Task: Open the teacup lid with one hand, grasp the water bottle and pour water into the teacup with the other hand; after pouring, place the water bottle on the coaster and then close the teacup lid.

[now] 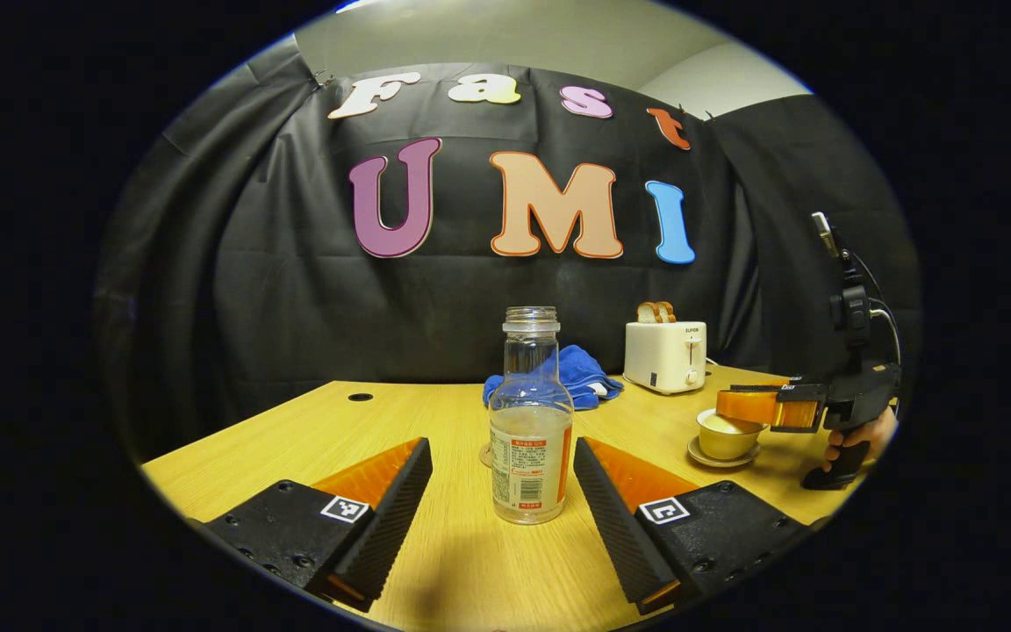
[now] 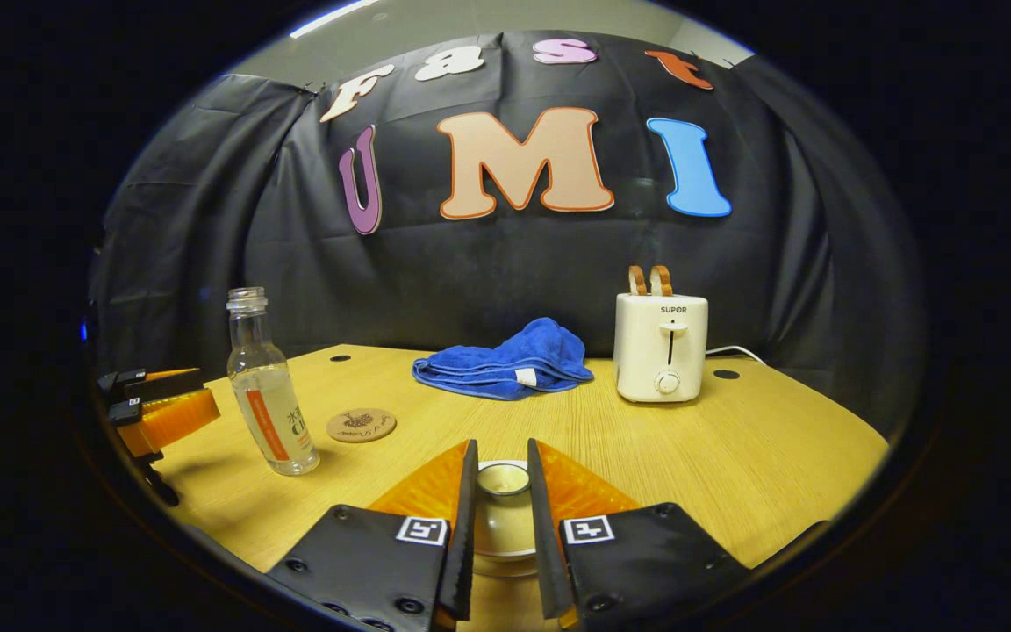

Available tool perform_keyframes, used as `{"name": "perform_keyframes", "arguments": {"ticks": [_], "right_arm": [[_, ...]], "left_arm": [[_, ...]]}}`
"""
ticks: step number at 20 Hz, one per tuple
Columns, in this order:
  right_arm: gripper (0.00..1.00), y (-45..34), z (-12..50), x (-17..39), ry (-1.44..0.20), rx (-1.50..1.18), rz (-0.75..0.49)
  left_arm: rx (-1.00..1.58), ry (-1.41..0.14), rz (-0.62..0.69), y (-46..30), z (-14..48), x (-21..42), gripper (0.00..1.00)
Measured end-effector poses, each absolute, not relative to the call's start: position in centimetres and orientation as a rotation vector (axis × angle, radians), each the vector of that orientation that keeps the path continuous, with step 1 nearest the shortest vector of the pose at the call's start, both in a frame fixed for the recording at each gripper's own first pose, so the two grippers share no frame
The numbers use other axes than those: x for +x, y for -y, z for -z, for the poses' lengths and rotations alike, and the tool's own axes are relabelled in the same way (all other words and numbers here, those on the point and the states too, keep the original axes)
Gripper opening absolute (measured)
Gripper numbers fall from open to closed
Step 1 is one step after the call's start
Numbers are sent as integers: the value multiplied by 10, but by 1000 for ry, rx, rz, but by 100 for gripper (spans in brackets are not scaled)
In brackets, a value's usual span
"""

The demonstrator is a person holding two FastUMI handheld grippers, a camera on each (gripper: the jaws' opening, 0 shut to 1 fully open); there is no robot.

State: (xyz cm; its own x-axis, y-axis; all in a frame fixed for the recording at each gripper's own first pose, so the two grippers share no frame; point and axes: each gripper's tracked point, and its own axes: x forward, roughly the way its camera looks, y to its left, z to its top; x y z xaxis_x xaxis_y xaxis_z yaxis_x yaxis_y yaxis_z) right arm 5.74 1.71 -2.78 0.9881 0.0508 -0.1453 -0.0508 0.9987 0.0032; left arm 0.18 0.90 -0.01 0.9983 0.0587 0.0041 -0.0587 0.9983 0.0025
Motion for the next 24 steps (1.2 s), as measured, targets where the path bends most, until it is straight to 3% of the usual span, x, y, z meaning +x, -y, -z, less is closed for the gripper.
{"name": "perform_keyframes", "arguments": {"ticks": [9,18,24], "right_arm": [[34,-14,6,44,-18,3,-28],[34,8,5,36,-9,0,45],[34,30,3,22,-5,-1,75]], "left_arm": [[1,4,-31,-2,0,6,95],[1,-1,36,12,2,33,95],[2,-4,5,7,2,59,95]]}}
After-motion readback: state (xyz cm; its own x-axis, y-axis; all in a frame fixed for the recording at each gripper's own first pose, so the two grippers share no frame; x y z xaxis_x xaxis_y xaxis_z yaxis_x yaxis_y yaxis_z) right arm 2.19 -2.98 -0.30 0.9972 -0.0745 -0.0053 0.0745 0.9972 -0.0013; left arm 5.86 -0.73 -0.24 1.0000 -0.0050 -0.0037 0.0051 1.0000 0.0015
